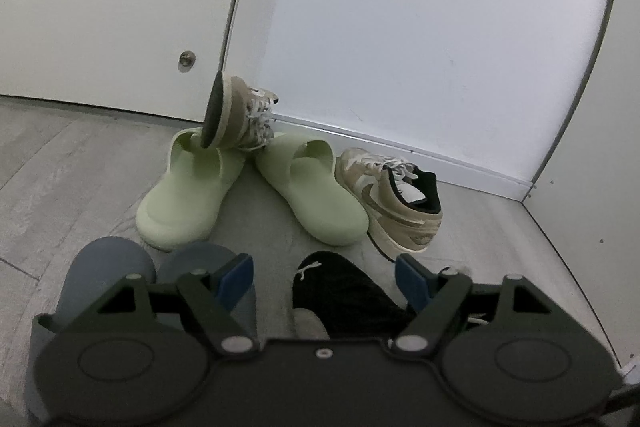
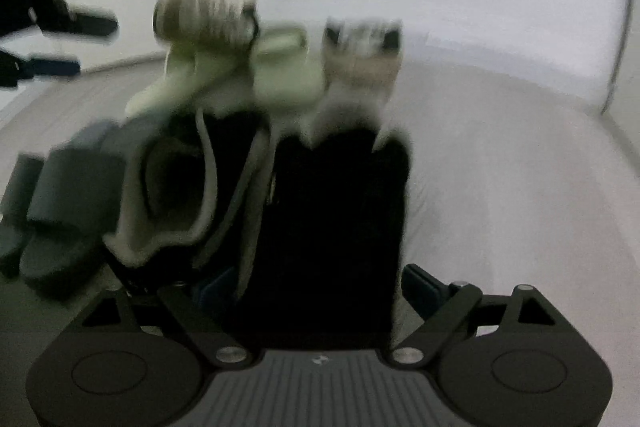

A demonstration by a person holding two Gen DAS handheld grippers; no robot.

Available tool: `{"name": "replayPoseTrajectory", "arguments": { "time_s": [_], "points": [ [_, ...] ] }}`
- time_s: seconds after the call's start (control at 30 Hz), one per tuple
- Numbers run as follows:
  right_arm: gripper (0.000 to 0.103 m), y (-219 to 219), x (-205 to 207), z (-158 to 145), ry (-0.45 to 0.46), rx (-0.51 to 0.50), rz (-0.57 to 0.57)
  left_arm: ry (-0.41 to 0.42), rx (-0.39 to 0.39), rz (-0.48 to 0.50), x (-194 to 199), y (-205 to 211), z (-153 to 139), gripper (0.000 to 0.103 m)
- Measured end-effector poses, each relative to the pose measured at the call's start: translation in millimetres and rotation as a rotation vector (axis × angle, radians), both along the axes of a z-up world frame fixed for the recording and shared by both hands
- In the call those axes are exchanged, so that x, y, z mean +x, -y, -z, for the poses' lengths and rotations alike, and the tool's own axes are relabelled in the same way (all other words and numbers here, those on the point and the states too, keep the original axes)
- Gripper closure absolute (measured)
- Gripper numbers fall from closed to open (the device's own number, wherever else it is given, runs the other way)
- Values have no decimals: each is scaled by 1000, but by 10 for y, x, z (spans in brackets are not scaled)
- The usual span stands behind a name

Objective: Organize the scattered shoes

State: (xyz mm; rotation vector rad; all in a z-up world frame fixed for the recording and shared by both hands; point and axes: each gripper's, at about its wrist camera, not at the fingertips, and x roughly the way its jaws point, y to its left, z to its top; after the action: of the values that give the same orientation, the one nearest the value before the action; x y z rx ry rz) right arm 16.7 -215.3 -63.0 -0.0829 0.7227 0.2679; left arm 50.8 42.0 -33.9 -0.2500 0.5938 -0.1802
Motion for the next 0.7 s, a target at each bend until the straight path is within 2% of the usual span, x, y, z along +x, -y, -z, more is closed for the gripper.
{"name": "replayPoseTrajectory", "arguments": {
  "time_s": [0.03, 0.07, 0.1, 0.13, 0.2, 0.23, 0.3, 0.4, 0.5, 0.6, 0.7],
  "points": [
    [15, -13, -27, -39, 15, 8, -4, -10, -12, -5, 5, -13, 19, 24],
    [22, -24, -59, -104, 25, 38, -22, -13, -15, -7, 7, -17, 26, 24],
    [36, -46, -81, -151, 13, 70, -49, -15, -18, -7, 6, -20, 27, 24],
    [42, -48, -103, -170, 2, 78, -60, -14, -18, -4, -1, -20, 24, 24],
    [61, -121, -144, -172, -21, 81, -83, -12, -14, 3, -15, -17, 14, 24],
    [64, -144, -173, -174, -15, 85, -91, -6, -1, 8, -26, -8, 0, 24],
    [66, -167, -181, -175, -24, 106, -102, -2, 6, 8, -35, -7, -10, 24],
    [65, -87, -118, -174, -77, 199, -62, -5, -6, 1, -40, -25, -4, 24],
    [65, -37, -72, -171, -85, 253, -65, -26, -30, -6, -17, -41, 31, 24],
    [64, -136, 96, -157, -47, 223, -96, -34, -37, -2, -10, -34, 41, 24],
    [64, -382, 331, -91, -58, 137, -136, -31, -29, 3, -14, -26, 28, 24]
  ]
}}
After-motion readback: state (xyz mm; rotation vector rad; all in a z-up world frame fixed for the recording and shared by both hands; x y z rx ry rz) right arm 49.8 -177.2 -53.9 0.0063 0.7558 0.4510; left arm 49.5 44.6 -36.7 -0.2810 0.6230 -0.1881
